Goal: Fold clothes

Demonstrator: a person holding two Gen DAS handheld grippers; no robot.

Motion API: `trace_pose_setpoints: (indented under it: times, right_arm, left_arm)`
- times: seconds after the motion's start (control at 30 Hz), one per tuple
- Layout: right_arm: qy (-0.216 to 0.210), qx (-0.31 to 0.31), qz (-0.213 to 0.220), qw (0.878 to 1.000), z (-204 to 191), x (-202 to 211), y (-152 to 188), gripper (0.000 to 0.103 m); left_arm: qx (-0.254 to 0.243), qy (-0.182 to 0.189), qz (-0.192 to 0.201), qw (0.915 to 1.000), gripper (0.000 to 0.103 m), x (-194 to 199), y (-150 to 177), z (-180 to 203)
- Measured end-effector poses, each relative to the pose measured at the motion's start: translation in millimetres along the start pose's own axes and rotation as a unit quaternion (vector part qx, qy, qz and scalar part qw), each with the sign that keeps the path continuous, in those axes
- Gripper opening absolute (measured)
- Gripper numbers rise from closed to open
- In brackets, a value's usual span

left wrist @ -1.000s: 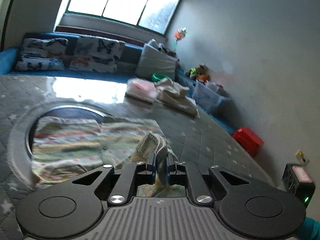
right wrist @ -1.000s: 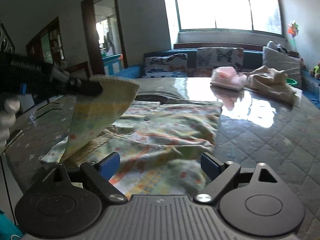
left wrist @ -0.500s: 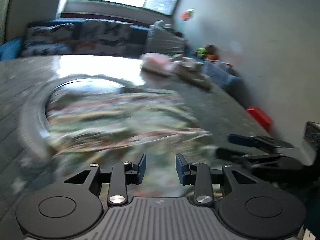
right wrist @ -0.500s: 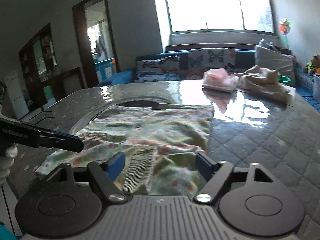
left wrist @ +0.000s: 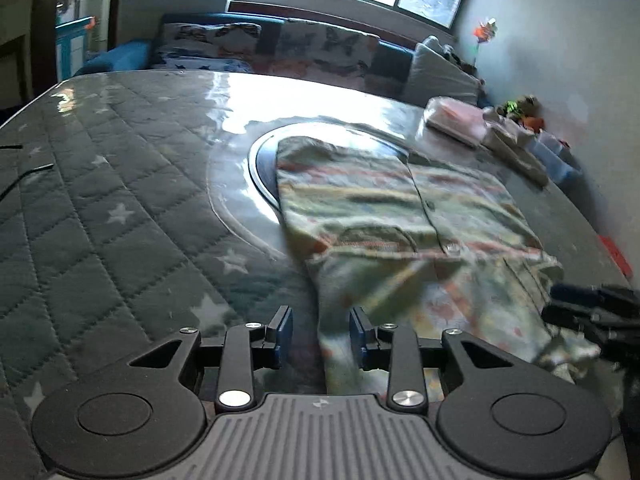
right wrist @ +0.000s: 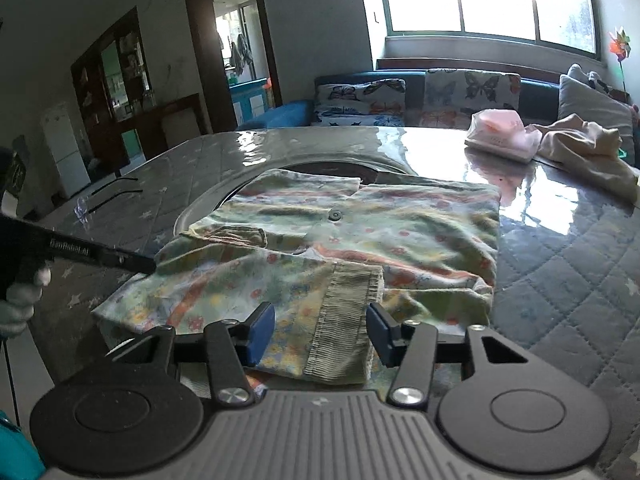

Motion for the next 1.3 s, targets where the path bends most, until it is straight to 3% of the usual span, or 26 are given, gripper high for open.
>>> trace_pose_setpoints:
  times: [0.2,0.37,0.57,0.67,0.73,0.87,0.9,0.93,1.17,1.3]
  right_arm:
    - [0.001,0.000,-0.010,1.000,-1.2,-6.5,-0.4,0.051]
    - [-0.001,0.006,-0.018,1.000,-5.1,-7.9,2.2,0.051]
    - [0.014,-0.009,-0.015,1.000,1.7,-1.6,1.4,0.051]
    - [0.022,-0.019,-0.032,0.999,6.1,-1.4,5.9,0.051]
    - [0.014,-0.022,-0.039,0.999,6.8,-0.5,9.4,0.038]
    - [0.018,-0.023,-0.039,0.999,6.7,2.7,11.0,0.024]
    - [0.020,-0.025,-0.036,0.999,7.6,4.0,10.2,0.011]
    - [0.024,-0.027,-0.033,0.999,8.8,6.2,8.6,0.003]
    - [0.039,-0.016,-0.044,0.998,7.8,16.4,10.9,0.003]
    - [0.045,-0.002,-0.036,0.998,10.2,16.3,9.3,0.010]
  left_arm:
    - [-0.031,0.051,0.020,0.9980,0.033,-9.2,-14.0,30.9]
    - [-0.037,0.020,0.000,0.9991,0.028,-36.4,-16.5,24.8]
    - [-0.040,0.019,0.008,0.9990,0.027,-28.4,-14.0,26.3]
    - [-0.058,0.035,0.012,0.9976,0.030,-16.0,-9.1,34.5]
    - [-0.072,0.045,0.011,0.9963,0.035,-9.1,-4.7,40.3]
    - [-0.095,0.059,0.005,0.9937,0.038,-1.7,4.0,49.8]
    - [-0.101,0.061,0.003,0.9930,0.038,-1.5,5.8,51.9]
    - [-0.105,0.063,0.002,0.9924,0.038,-1.5,7.4,53.8]
    - [-0.122,0.078,0.009,0.9894,0.038,-2.1,2.6,64.3]
    - [-0.136,0.086,0.003,0.9870,0.038,-14.2,-2.5,76.9]
Point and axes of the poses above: each gripper's, at about its wrist camera, not at the fingertips, and x roughly against the way its jaws point, z to its right, y to its underside, the point moved 2 cm from there along -x, roughly the way its jaws point, and after that the axes turned 9 degrees about x, right-handed, at the moved point
